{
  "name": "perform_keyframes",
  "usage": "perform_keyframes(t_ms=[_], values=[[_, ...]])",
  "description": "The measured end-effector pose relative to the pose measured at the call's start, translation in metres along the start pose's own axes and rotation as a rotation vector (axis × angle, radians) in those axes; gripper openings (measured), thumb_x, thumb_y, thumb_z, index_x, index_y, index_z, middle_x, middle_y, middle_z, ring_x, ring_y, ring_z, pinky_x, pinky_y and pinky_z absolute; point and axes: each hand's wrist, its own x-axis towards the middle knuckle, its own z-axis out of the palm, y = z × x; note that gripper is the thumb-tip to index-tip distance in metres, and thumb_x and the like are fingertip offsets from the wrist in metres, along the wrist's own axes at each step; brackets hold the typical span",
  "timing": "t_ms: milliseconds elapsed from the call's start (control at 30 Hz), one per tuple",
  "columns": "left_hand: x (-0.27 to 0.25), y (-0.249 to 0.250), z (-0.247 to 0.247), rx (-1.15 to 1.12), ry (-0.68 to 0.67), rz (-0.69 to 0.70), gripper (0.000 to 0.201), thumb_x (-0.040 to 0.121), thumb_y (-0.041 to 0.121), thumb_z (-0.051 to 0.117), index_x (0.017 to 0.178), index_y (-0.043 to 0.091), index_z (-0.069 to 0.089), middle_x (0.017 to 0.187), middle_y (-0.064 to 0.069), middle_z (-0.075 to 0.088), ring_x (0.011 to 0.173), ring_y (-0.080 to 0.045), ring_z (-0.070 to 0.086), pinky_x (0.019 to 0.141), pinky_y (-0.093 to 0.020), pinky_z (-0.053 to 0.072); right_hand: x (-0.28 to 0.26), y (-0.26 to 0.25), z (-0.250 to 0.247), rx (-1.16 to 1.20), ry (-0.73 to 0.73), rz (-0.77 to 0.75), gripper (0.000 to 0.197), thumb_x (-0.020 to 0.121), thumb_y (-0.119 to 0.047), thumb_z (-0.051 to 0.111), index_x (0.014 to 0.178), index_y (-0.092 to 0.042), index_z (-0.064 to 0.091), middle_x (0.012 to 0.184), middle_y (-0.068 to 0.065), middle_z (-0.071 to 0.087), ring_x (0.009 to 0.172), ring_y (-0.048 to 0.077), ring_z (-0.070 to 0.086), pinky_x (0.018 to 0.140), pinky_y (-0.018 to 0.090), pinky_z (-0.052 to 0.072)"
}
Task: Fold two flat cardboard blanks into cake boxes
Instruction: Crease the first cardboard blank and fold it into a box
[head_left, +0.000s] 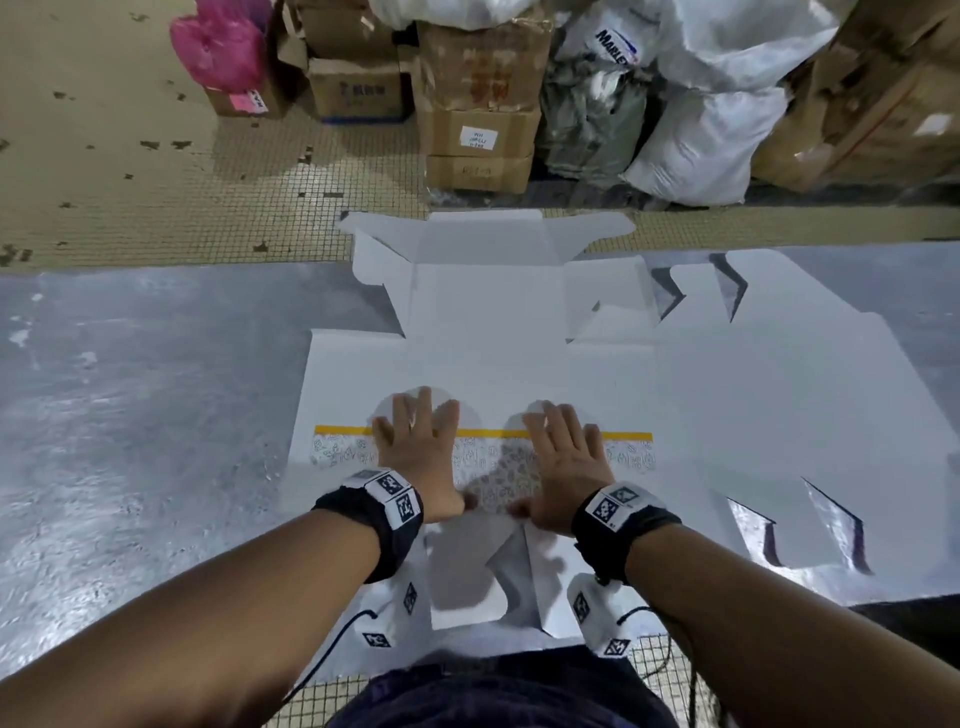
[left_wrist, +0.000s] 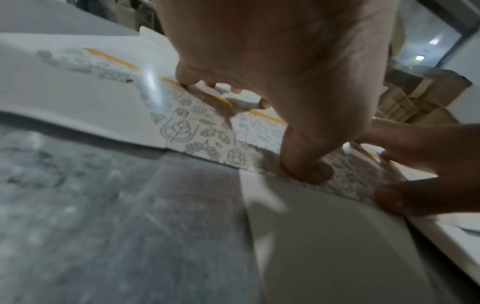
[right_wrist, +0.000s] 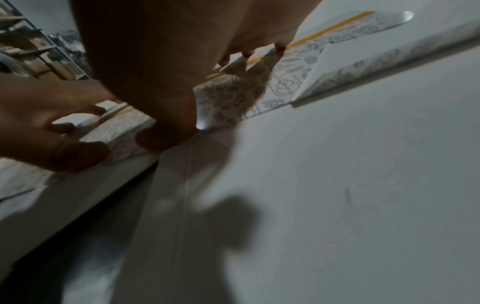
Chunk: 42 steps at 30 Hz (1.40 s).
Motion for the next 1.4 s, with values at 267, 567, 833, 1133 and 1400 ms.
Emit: perform_keyframes(t_ms=[267,567,833,1133,1400], values=[[0.004,-0.016,0.012,-0.050,-0.060,0.087,0.117,0.081,0.074,0.057,0.138,0.049,-0.041,0.139,-0.003,-0.061,0.127,-0.036,-0.055,0.109,-0.060,-0.028,0.004,0.016,0.006,-0.038,-0.006,-0.085,0.124,0.073,-0.083,0.053,0.155,-0.024,-0.021,0.159,-0.001,-0.034,0.144,0.025,-0.036,0.118,0.055,-0.018],[0.000,-0.003,0.007,-0.031,-0.055,0.000,0.125,0.073,0.071,0.064,0.141,0.048,-0.038,0.140,-0.001,-0.061,0.129,-0.033,-0.055,0.111,-0.058,-0.028,0.014,0.032,0.008,-0.016,-0.009,-0.131,0.130,0.061,-0.097,0.044,0.153,-0.032,-0.022,0.155,-0.006,-0.041,0.139,0.025,-0.044,0.115,0.058,-0.022],[0.002,-0.004,0.010,-0.021,-0.043,-0.017,0.125,0.073,0.071,0.064,0.142,0.047,-0.037,0.140,-0.001,-0.060,0.130,-0.032,-0.055,0.112,-0.058,-0.027,0.013,0.033,0.007,0.014,-0.019,-0.131,0.132,0.060,-0.096,0.045,0.152,-0.033,-0.024,0.153,-0.009,-0.044,0.138,0.023,-0.045,0.115,0.057,-0.022],[0.000,-0.021,0.006,-0.230,0.062,0.064,0.127,0.062,0.081,0.069,0.150,0.052,-0.018,0.155,0.013,-0.041,0.145,-0.020,-0.037,0.120,-0.050,-0.013,0.011,0.036,-0.006,0.050,-0.032,-0.159,0.133,0.059,-0.090,0.058,0.154,-0.036,-0.018,0.156,-0.012,-0.035,0.145,0.022,-0.035,0.118,0.052,-0.018],[-0.036,-0.123,0.023,-0.958,0.433,-0.228,0.105,0.055,0.074,0.079,0.142,0.031,0.041,0.154,-0.001,0.040,0.123,-0.006,0.056,0.106,-0.040,0.043,-0.021,0.102,-0.019,0.458,0.217,0.132,0.146,0.044,-0.076,0.081,0.154,-0.040,-0.009,0.164,-0.007,0.007,0.150,0.020,0.016,0.120,0.049,0.021]])
